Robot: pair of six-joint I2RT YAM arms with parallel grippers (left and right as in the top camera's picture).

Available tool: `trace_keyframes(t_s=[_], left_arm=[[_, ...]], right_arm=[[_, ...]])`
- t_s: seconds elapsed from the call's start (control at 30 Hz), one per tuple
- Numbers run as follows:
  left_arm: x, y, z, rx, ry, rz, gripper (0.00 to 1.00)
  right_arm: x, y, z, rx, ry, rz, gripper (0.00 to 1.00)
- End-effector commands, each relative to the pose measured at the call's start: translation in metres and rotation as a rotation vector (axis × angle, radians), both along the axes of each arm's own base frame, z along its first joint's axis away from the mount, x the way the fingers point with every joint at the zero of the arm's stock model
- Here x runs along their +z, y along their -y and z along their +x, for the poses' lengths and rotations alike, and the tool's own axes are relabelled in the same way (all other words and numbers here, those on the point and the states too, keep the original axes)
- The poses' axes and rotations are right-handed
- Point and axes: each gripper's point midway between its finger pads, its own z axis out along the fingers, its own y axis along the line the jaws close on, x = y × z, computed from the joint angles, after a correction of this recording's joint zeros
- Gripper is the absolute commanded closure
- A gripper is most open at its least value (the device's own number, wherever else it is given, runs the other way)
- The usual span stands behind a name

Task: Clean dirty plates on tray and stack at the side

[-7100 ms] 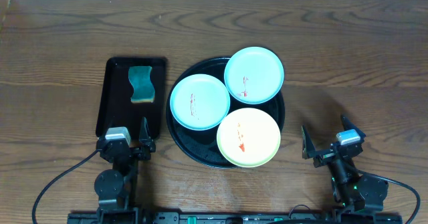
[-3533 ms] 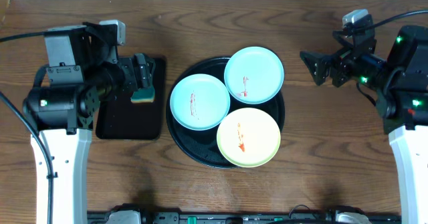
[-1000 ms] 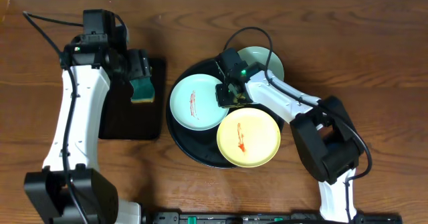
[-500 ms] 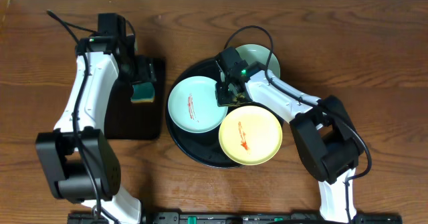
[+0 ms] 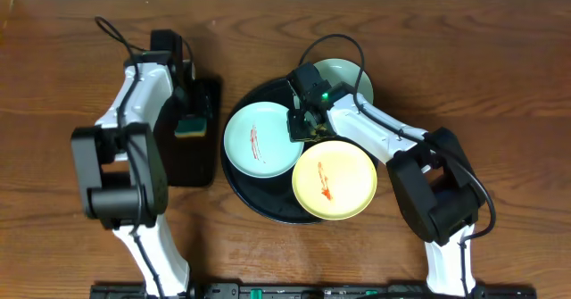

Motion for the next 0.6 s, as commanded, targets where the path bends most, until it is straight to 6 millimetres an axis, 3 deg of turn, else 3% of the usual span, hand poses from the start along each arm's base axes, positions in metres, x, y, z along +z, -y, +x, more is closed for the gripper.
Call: trace_keyframes(t_s=[0.0,0.1,0.17,0.3,0.4,0.57], left_arm=[[-0.017,-0.005,0.002,-0.01,-0.03,0.017,0.28],[-0.024,-0.005,0.0,-0.009,-0.046,0.015,0.36],[-0.023,-0.005,0.001,-0.009,-0.044,0.015,0.53],[-0.019,-0.005,0.004,0.003,-0.029,0.015,0.75],[-0.004,-0.005,0.009,0.033,-0.004,0.012,0.92],[0.042,-0.006,0.016,0.037,0.081,0.015,0.92]], right_arm=[[-0.013,-0.004,-0.005,0.014,-0.022,-0.006,0.99],[-0.013,-0.004,-0.005,0.014,-0.022,-0.006,0.99],[-0.013,-0.004,-0.005,0.013,-0.021,-0.006,0.99],[-0.013,-0.005,-0.005,0.013,-0.02,-0.004,0.99],[-0.013,-0.005,-0.004,0.013,-0.018,-0.003,0.99],[-0.013,-0.005,-0.004,0.013,-0.019,-0.003,0.99]])
